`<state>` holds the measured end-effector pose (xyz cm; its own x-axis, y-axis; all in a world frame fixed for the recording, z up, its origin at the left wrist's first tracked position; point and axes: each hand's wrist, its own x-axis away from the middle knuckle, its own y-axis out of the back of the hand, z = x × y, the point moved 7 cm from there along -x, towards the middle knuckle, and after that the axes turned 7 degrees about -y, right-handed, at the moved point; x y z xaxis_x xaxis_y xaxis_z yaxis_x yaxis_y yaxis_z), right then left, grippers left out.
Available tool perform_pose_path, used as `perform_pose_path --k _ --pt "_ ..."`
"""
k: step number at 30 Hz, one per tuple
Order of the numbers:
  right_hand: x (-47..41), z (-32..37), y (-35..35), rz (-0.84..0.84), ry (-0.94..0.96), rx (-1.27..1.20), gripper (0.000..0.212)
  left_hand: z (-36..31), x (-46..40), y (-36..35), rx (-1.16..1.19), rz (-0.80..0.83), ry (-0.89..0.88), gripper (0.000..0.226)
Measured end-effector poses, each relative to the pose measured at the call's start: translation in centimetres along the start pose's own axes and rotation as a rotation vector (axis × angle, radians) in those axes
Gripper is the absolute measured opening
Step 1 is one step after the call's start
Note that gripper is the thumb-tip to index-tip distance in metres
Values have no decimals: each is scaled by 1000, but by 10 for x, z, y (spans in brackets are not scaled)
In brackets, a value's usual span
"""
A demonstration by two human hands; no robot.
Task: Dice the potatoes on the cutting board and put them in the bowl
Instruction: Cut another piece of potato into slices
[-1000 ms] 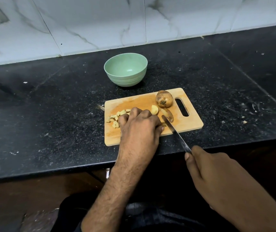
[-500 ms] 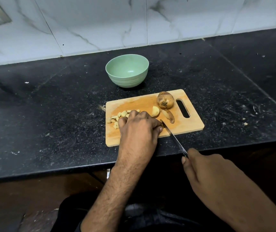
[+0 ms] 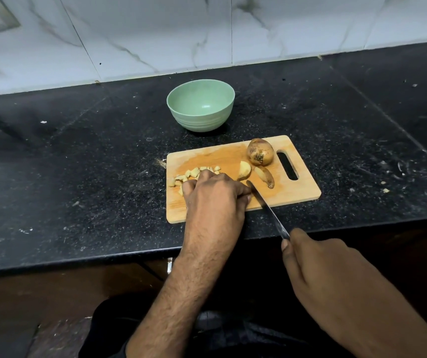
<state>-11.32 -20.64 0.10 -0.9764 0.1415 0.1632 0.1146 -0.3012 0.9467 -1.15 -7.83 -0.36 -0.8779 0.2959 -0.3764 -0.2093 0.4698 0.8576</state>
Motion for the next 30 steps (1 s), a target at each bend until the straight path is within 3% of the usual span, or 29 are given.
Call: perform_pose_path --k 10,15,21,30 --pt "-6 6 -9 70 12 10 19 -3 2 -1 -7 -9 62 16" --pt "-15 3 -9 20 11 -14 21 -1 1 -2 10 -27 84 13" --pt "2 4 4 53 -12 -37 33 3 2 -1 24 -30 87 13" --pt "1 4 1 106 -26 -29 32 6 6 0 28 -14 81 16"
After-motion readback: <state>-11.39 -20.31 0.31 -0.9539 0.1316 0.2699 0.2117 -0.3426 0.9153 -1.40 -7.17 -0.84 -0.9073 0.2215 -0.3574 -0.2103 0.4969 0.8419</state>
